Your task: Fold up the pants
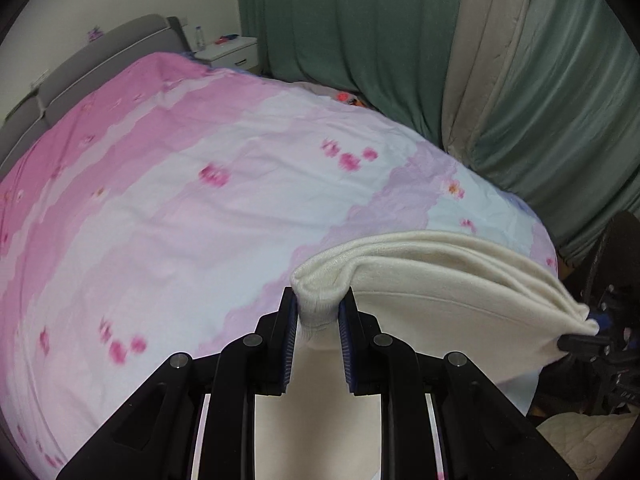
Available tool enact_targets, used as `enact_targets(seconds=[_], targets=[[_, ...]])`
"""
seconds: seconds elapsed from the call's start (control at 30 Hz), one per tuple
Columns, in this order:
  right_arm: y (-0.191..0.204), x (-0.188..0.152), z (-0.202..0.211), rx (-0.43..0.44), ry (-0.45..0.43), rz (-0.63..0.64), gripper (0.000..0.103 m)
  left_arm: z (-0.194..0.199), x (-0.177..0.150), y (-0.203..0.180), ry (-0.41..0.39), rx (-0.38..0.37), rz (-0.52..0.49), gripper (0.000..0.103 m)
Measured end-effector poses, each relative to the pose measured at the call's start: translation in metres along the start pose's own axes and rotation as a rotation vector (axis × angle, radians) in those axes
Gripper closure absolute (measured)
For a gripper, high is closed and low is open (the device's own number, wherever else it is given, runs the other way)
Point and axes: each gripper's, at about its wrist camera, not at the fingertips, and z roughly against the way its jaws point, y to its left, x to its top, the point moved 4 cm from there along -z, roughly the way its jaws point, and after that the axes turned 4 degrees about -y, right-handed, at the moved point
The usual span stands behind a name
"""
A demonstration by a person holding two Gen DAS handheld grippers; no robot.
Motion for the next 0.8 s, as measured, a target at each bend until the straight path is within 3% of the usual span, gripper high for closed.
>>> enact_targets(seconds=[0.23, 0.47, 0.8], targets=[[0.125, -0.025, -0.008, -0.073, 0.023, 0.085, 0.086, 0.030, -0.080, 0.059, -0.006, -0.045, -0.011, 0.082], [0.250, -0.081, -0.064, -0.078, 0.139, 0.188, 0.086, 0.021, -0.167, 0.110, 0.076, -0.085, -0.042, 0.082], [0.320, -0.158, -0.144, -0.099, 0.313, 0.320, 0.086, -0.023, -0.270, 0.162, 0.200, -0.048, -0.071, 0.083]])
